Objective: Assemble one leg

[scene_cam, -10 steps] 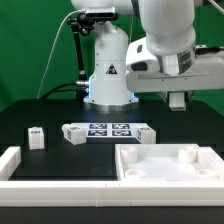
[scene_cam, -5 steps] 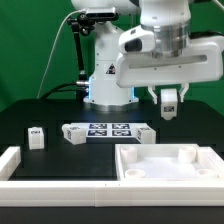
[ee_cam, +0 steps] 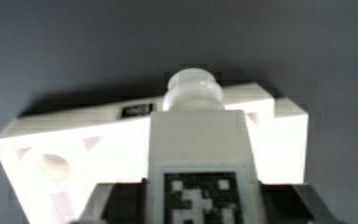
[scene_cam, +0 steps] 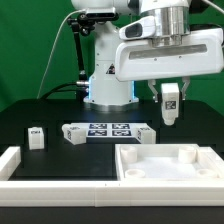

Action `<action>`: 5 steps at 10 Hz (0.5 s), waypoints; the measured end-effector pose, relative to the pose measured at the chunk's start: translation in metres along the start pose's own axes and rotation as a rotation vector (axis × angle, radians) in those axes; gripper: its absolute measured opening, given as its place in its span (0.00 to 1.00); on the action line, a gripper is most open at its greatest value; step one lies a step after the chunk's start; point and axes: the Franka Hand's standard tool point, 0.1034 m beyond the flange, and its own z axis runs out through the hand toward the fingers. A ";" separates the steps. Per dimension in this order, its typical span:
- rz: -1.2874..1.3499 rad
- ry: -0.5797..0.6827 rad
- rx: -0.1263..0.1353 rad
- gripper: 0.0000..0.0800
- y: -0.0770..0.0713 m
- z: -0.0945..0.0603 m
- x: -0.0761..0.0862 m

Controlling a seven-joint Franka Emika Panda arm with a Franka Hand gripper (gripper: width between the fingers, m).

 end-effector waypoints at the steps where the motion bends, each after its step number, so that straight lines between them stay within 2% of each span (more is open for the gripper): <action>1: -0.029 -0.009 0.002 0.36 -0.005 0.008 0.002; 5: -0.119 0.067 0.036 0.36 -0.028 0.011 0.082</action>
Offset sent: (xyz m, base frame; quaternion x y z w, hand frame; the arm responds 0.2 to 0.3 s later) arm 0.0770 0.0102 0.0138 -0.0001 0.0340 -0.0852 0.9958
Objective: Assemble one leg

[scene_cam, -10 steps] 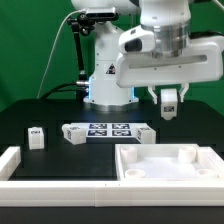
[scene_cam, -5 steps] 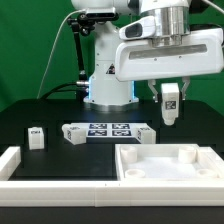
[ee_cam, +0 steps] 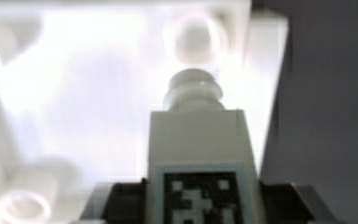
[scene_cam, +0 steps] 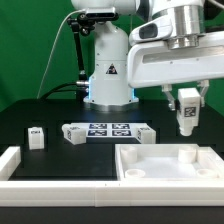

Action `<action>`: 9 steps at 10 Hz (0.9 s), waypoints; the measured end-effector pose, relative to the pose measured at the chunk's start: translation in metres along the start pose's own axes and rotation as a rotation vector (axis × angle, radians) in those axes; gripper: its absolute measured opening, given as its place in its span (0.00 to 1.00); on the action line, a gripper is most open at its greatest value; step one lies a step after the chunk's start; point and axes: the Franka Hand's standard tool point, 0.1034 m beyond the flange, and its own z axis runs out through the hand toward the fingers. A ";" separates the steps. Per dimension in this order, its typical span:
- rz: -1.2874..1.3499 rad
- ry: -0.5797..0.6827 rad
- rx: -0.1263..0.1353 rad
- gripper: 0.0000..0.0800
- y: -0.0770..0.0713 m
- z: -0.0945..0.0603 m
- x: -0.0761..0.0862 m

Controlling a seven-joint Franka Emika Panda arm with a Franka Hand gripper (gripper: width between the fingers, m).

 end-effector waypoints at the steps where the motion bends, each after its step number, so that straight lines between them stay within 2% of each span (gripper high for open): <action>1: 0.003 0.012 0.005 0.36 -0.002 -0.001 0.011; 5: 0.003 0.048 0.002 0.36 0.000 0.001 0.009; 7: -0.035 0.182 0.000 0.36 -0.002 0.012 0.023; 9: -0.060 0.179 0.004 0.36 -0.004 0.016 0.039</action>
Offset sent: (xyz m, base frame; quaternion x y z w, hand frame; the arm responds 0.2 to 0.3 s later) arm 0.0000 0.0000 0.0000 0.0000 0.0799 0.0000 0.9968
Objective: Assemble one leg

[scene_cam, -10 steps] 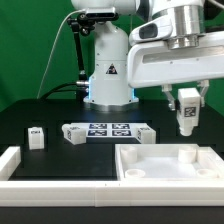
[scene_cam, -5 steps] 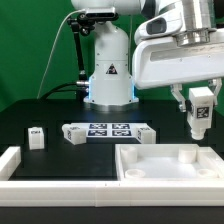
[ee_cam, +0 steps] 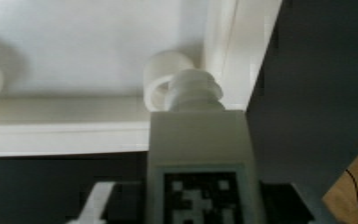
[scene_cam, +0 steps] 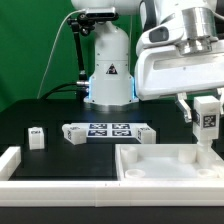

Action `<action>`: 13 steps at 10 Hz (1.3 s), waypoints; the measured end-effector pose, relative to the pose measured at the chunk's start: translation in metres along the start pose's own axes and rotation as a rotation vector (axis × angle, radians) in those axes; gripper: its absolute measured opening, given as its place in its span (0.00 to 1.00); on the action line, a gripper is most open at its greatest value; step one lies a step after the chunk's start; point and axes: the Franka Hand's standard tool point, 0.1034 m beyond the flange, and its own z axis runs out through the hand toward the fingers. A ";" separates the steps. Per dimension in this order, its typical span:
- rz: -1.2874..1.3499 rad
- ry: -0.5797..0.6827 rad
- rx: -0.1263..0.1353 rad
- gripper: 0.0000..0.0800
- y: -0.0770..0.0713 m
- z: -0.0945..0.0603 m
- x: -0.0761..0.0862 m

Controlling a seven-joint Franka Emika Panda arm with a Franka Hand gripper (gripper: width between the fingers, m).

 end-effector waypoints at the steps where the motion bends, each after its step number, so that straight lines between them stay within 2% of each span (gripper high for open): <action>1: -0.007 0.002 0.001 0.36 0.001 0.004 0.003; 5: -0.016 -0.021 0.001 0.36 0.004 0.030 -0.007; 9: -0.018 -0.001 0.000 0.36 0.004 0.033 -0.004; 13: -0.017 0.004 -0.005 0.36 0.011 0.035 -0.006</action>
Offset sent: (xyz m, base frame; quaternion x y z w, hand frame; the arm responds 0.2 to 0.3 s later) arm 0.0118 -0.0038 -0.0249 -0.0158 0.0020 -0.0285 0.9995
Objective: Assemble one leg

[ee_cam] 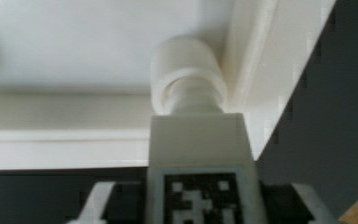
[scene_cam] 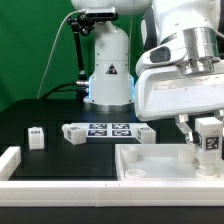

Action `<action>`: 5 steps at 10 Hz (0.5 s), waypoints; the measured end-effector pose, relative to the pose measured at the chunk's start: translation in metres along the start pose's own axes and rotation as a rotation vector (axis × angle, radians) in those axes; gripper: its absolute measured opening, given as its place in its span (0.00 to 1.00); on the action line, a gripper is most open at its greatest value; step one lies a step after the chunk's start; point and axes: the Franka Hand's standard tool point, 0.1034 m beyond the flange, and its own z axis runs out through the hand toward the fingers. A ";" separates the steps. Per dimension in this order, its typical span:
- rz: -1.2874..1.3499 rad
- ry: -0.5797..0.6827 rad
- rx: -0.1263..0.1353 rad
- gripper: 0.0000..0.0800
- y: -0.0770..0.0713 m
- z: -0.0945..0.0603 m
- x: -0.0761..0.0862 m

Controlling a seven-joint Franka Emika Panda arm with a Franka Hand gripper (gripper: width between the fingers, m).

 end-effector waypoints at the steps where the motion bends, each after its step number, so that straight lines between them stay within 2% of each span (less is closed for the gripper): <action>1: -0.001 -0.004 0.000 0.36 0.000 0.002 -0.002; 3: -0.003 -0.013 0.001 0.36 -0.002 0.009 -0.009; 5: -0.006 0.028 -0.007 0.36 -0.002 0.011 -0.006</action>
Offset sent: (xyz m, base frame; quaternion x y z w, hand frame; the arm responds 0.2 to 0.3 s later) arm 0.0010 0.0136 -0.0263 -0.0216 -0.0029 -0.0427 0.9988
